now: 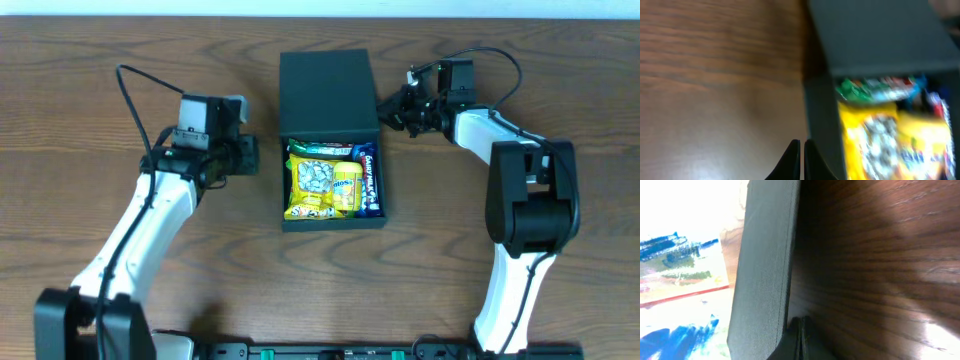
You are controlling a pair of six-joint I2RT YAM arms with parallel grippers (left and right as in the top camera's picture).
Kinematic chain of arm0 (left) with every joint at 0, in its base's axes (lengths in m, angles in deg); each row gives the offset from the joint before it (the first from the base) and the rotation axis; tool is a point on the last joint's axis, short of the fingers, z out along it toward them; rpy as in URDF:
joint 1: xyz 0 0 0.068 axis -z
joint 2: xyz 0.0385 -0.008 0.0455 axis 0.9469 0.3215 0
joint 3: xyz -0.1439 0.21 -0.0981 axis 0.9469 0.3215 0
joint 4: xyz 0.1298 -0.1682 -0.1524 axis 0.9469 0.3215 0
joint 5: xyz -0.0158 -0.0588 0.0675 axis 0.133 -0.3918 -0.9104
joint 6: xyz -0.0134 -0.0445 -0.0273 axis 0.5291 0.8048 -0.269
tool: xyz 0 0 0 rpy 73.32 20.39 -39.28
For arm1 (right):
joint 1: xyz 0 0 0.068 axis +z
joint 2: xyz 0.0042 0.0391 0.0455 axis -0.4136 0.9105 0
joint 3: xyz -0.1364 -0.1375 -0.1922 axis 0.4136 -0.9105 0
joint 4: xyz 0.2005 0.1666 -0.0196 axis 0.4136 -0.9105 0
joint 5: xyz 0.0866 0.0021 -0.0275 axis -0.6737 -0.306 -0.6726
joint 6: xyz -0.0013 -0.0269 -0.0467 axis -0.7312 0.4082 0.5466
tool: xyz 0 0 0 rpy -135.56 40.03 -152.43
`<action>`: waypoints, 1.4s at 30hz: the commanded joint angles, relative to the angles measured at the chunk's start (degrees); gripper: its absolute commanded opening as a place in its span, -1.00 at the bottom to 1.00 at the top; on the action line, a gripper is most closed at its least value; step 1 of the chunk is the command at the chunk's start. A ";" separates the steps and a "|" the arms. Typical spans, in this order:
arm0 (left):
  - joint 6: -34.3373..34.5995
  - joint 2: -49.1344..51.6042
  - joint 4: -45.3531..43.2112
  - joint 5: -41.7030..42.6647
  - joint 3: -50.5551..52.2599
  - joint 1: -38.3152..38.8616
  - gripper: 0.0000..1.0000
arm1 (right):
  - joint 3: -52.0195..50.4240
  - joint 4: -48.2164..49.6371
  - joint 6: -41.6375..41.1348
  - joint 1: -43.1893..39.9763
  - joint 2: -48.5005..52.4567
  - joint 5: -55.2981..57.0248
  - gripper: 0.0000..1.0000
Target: Pack container
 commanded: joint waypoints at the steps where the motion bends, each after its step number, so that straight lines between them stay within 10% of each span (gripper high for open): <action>1: 4.98 6.82 -4.22 5.20 -0.57 -2.80 -0.88 | 1.09 0.00 -0.57 0.37 0.39 -4.04 -0.97; 8: 14.91 21.53 -18.58 17.07 -3.76 -3.80 -0.88 | 1.09 -0.04 -0.35 0.39 0.39 -5.86 -0.97; 25: 19.85 38.27 -14.88 27.98 -28.24 -1.33 -0.88 | 1.09 -4.15 5.75 1.60 0.39 -6.67 -0.97; 37: 16.00 32.72 -13.07 32.15 -32.85 -3.61 -0.88 | 1.09 -4.15 6.29 0.79 0.39 -7.10 -0.97; 42: 14.34 26.32 -6.16 18.56 -33.07 -6.62 -0.88 | 1.09 -4.37 6.32 0.79 0.39 -7.13 -0.97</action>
